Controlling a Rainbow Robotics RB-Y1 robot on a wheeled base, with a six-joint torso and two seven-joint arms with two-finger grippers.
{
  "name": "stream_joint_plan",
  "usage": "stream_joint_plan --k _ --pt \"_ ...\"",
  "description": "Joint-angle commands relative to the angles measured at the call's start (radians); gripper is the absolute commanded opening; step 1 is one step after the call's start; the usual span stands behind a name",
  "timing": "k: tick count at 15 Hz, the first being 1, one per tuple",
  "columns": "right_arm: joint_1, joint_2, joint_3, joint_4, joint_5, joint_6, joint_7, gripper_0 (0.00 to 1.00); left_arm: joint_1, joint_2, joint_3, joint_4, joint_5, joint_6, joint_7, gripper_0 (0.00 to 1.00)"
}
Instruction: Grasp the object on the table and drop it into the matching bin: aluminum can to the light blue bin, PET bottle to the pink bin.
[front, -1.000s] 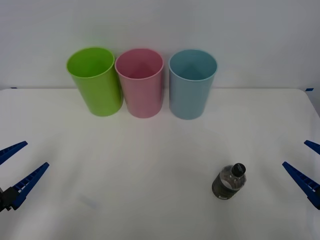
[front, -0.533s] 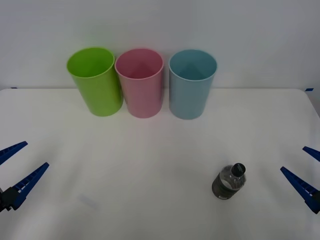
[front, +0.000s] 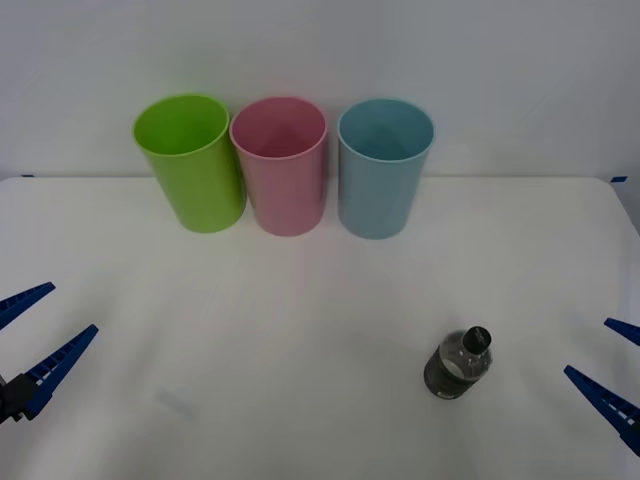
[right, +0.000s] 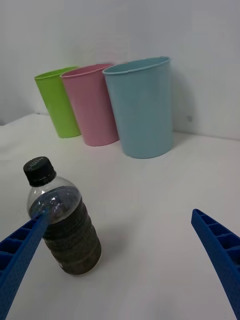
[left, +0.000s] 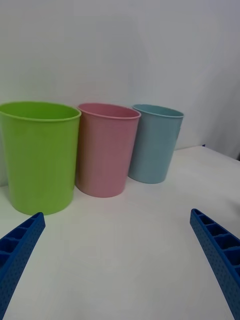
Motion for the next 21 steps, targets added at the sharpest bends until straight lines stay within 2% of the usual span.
stream_joint_plan --k 1,5,7,10,17,21 --pt "-0.015 -0.023 0.011 0.07 0.011 -0.084 0.029 1.0 0.0 0.0 0.0 0.0 0.0 0.0 0.0 1.0" --pt "-0.045 -0.043 0.036 0.168 0.029 -0.172 0.094 1.0 0.0 0.0 0.0 0.0 0.0 0.0 0.0 1.0" --pt "-0.065 -0.042 0.057 0.209 0.029 -0.17 0.204 1.0 0.0 0.0 0.0 0.0 0.0 0.0 0.0 1.0" --pt "-0.082 -0.042 0.102 0.257 0.029 -0.161 0.29 1.0 0.0 0.0 0.0 0.0 0.0 0.0 0.0 1.0" --pt "-0.159 -0.04 0.2 0.375 0.029 -0.156 0.33 1.0 0.0 0.0 0.0 0.0 0.0 0.0 0.0 1.0" --pt "-0.202 -0.009 0.24 0.415 0.031 -0.13 0.357 1.0 0.0 0.0 0.0 0.0 0.0 0.0 0.0 1.0"
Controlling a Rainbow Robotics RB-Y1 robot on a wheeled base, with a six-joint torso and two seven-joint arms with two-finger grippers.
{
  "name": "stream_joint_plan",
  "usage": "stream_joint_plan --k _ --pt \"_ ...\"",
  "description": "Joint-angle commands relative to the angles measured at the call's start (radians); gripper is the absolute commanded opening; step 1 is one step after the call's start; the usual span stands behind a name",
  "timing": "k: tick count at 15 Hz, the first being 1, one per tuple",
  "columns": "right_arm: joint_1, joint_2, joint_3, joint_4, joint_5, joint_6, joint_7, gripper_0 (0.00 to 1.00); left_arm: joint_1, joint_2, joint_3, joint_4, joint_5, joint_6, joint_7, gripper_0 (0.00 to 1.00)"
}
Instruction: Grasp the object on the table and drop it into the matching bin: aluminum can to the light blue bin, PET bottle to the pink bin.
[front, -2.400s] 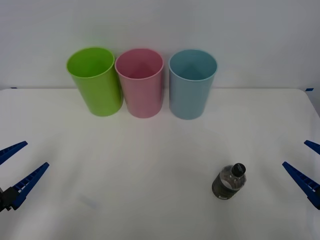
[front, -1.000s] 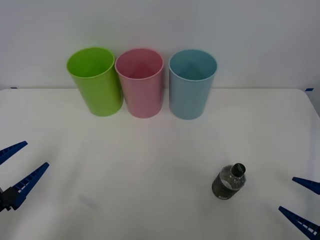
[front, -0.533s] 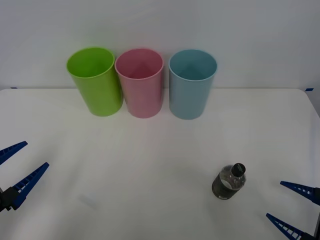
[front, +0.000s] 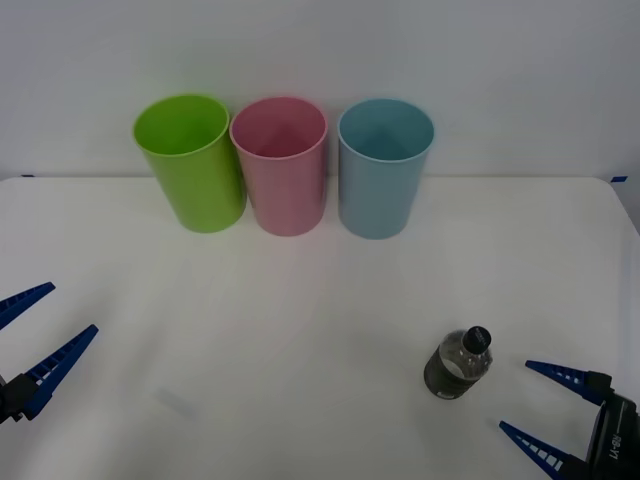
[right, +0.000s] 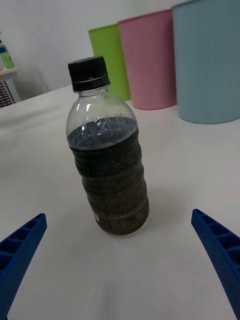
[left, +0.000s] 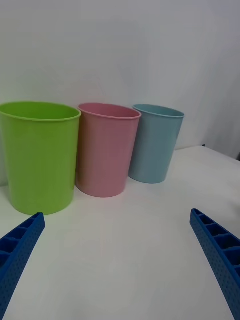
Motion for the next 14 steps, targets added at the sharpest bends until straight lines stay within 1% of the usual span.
stream_joint_plan --k 1,4,6,14 --pt "-0.016 0.022 0.031 0.007 0.001 0.032 0.015 1.0 0.0 0.0 0.0 0.0 0.0 0.0 0.0 1.0" --pt "-0.032 0.051 0.057 0.007 0.006 0.069 0.032 1.0 0.0 0.0 0.0 0.0 0.0 0.0 0.0 1.0" --pt "-0.039 0.061 0.092 0.005 -0.002 0.1 0.044 1.0 0.0 0.0 0.0 0.0 0.0 0.0 0.0 1.0" --pt "-0.07 0.117 0.137 0.005 0.0 0.16 0.093 1.0 0.0 0.0 0.0 0.0 0.0 0.0 0.0 1.0"
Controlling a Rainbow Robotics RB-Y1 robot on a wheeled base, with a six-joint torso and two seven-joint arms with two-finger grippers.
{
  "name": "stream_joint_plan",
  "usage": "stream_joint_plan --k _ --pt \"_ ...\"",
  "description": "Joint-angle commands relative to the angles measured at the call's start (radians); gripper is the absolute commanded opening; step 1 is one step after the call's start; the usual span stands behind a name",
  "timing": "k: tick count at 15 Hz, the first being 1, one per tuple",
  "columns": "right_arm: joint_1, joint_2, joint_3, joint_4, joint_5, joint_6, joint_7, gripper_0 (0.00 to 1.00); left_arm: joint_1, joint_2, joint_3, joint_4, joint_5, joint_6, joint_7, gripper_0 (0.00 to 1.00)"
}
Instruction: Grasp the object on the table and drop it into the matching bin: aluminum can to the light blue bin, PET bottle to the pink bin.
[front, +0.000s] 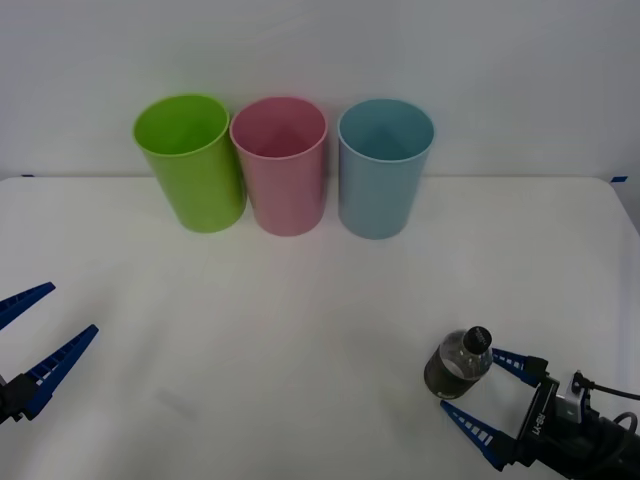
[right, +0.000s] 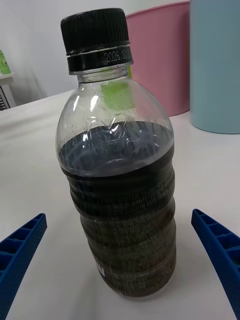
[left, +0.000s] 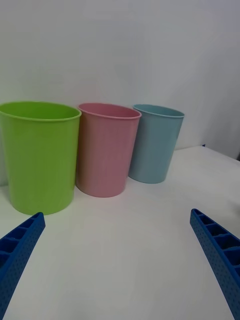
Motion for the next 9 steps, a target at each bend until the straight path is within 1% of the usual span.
stream_joint_plan --k 1,9 --pt "-0.011 0.021 0.017 0.0 0.001 0.028 0.018 1.0 0.0 0.0 0.0 0.0 0.0 0.0 0.0 1.0" --pt "-0.031 0.071 0.032 0.001 0.003 0.066 0.052 1.0 0.0 0.0 0.0 0.0 0.0 0.0 0.0 1.0"
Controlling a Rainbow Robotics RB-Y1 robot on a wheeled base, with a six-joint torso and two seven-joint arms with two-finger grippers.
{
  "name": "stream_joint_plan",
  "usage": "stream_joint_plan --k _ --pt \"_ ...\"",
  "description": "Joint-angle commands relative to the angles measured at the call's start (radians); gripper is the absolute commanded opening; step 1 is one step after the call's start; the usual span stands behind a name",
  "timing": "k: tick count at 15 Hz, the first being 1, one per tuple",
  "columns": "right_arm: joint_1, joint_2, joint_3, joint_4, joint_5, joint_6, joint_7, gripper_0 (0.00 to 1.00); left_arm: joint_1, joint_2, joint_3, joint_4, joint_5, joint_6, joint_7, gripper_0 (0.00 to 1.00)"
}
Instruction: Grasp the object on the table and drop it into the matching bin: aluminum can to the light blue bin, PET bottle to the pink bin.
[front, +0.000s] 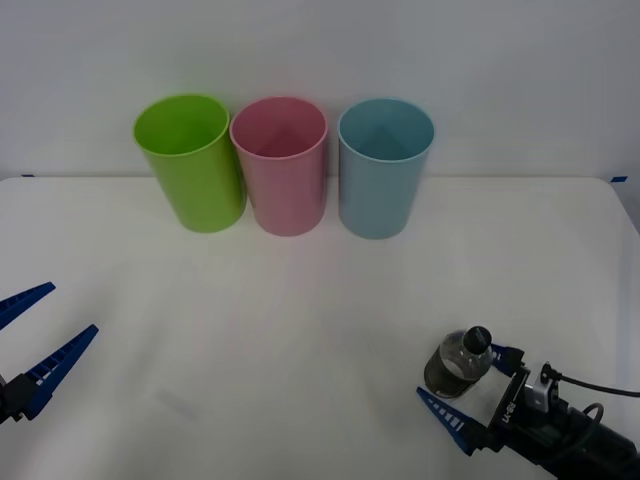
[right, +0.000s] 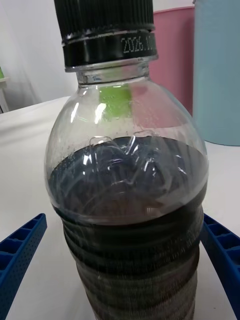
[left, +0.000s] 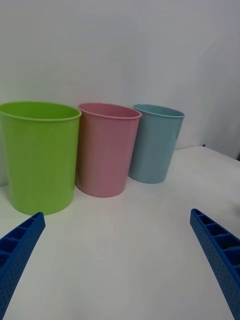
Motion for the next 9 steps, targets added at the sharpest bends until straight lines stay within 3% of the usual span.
stream_joint_plan --k 1,6,7,8,9 --pt "-0.003 0.006 0.001 0.001 0.0 0.002 0.006 1.0 0.0 0.0 0.0 0.0 0.0 0.0 0.0 1.0" --pt "-0.003 0.006 0.001 0.0 0.0 0.002 0.013 1.0 0.0 0.0 0.0 0.0 0.0 0.0 0.0 1.0" --pt "-0.003 0.006 0.001 0.001 0.0 0.001 0.013 0.21 0.0 0.0 0.0 0.0 0.0 0.0 0.0 1.0" --pt "-0.003 0.006 0.001 0.001 -0.001 0.002 0.013 0.0 0.0 0.0 0.0 0.0 0.0 0.0 0.0 1.0" --pt "-0.003 0.006 0.001 0.0 0.0 0.002 0.013 0.0 0.0 0.0 0.0 0.0 0.0 0.0 0.0 1.0"
